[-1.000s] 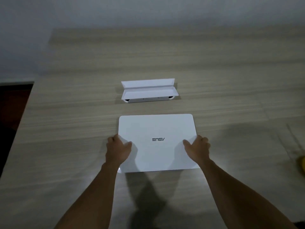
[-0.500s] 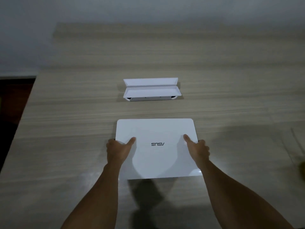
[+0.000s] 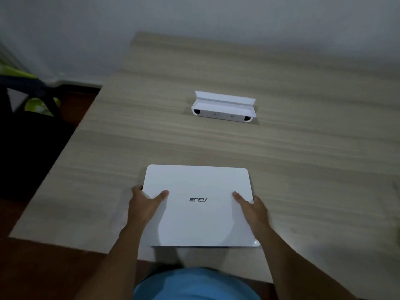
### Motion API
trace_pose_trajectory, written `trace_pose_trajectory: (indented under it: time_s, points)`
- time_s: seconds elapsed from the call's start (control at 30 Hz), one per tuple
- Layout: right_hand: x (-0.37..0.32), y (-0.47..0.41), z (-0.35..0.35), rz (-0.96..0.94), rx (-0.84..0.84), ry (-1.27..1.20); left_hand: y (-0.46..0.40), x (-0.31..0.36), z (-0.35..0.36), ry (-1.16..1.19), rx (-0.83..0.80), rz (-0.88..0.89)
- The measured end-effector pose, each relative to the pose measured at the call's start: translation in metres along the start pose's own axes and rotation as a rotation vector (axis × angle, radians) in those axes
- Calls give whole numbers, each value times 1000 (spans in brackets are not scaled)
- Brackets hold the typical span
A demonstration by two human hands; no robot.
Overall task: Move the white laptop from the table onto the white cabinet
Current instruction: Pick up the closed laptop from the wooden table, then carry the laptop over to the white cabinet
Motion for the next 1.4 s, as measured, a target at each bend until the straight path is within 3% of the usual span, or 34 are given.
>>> trace_pose_trajectory:
  time_s: [0.13, 0.57, 0.8, 1.4]
  points:
    - [4, 30, 18, -110, -84, 31, 48, -33, -37, 60, 68, 87]
    - [-12, 170, 106, -521, -412, 129, 163, -188, -170, 414, 272, 37]
    - [-17, 283, 220, -579, -593, 140, 209, -272, -280, 642, 445, 16]
    - [16, 545, 527, -876, -1021, 531, 299, -510, -512, 771, 985, -237]
Point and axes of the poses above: each hand's wrist, its own y-axis away from the middle knuckle, its own z-axis out of the palm, x = y × z, the point moved 5 cm from there along -y, towards the middle knuckle, and after that the axes turned 4 degrees about y, right-handed, at the moved point
